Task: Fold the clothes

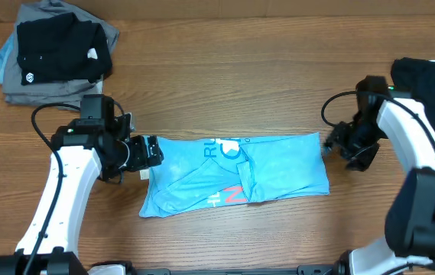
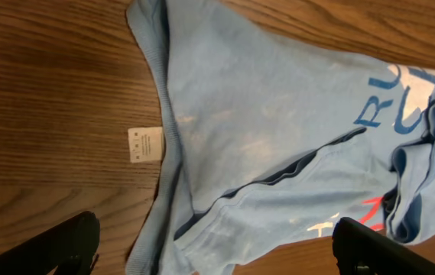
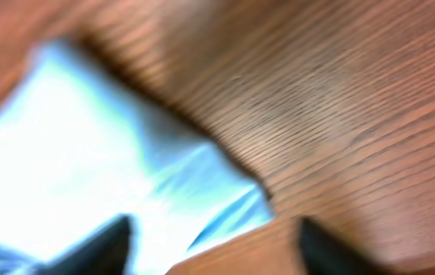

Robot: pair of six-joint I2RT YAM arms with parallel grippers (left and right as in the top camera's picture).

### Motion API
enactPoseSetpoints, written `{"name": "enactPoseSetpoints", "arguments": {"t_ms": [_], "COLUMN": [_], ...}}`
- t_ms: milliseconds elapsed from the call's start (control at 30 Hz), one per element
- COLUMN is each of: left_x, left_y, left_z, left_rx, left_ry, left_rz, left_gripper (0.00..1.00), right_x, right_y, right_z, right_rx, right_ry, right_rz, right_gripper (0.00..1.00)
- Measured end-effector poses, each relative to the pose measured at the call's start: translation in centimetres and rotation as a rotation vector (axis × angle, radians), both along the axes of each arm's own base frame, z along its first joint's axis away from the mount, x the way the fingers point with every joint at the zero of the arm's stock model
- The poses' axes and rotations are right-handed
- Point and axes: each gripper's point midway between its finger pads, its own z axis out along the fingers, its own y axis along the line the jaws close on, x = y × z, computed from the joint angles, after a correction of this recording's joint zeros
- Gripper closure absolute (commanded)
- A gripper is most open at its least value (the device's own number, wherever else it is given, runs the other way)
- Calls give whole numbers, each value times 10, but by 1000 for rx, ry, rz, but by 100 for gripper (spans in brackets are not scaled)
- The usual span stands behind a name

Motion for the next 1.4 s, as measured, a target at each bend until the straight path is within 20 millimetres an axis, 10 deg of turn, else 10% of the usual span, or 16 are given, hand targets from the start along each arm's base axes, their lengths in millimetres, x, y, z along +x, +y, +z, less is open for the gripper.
{"name": "enactPoseSetpoints", "arguments": {"t_ms": [500,1400], "left_x": [-11,-13], "left_y": [4,-25], "left_z": [-58,-88], "left_rx": [-117,-110], "left_ry": [221,306], "left_rz": [-51,-156], "left_gripper": [0,8], "right_x": [-3,6], "right_y": [29,30], "right_z": [24,24], "right_rx": [181,186], "right_ry": [-71,-112], "right_rz": [116,139], "right_gripper": [0,0]}}
